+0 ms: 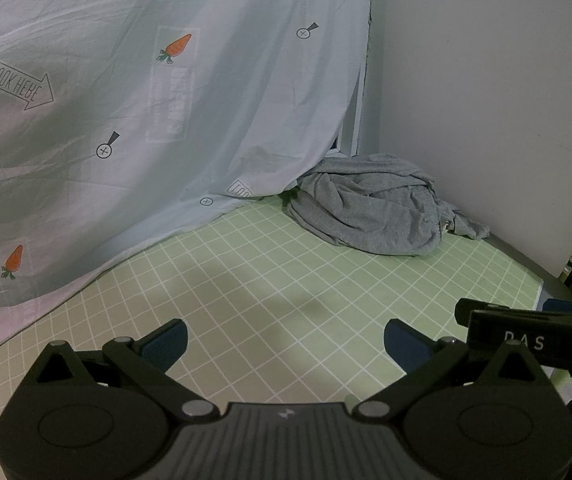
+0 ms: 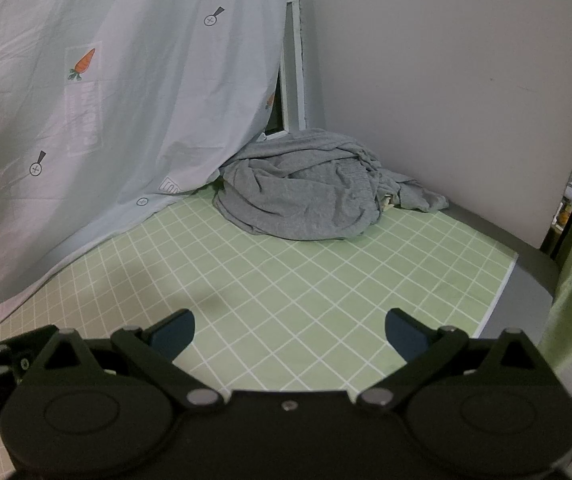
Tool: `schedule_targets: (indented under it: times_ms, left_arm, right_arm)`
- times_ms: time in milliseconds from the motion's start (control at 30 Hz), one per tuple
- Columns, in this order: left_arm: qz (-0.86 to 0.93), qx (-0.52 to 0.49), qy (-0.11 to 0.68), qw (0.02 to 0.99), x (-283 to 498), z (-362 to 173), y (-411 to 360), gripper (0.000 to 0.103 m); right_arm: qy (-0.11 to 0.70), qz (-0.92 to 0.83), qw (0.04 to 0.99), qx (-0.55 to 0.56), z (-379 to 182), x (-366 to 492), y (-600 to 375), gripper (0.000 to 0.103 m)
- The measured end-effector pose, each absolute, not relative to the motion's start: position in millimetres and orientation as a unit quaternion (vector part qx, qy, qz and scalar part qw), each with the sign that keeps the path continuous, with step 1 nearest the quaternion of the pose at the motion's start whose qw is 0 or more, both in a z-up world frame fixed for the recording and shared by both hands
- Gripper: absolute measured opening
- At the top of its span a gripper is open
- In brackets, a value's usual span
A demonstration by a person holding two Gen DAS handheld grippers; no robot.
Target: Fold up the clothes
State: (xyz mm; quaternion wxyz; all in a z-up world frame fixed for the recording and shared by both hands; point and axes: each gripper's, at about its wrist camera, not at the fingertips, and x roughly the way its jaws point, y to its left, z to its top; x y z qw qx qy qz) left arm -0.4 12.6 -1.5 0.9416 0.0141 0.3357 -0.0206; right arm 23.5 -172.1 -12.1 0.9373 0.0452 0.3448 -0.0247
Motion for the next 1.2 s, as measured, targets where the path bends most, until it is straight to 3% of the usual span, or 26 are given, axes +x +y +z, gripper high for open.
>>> schedule_targets:
  times_ms: [733, 1200]
  left_arm:
    - [-0.023, 0.011, 0.352, 0.936, 4.7, -8.1, 12.6, 0.103]
    - [0.006, -0.046, 0.436, 0.899, 66.9, -40.6, 3.8, 0.103]
  right_arm:
    - [0.351, -0.028, 0.935, 0.046, -14.8, 24.8, -173.2, 0.103]
    - [0.408, -0.007, 0.910, 0.066, -58.0, 88.9, -217.9, 0.103]
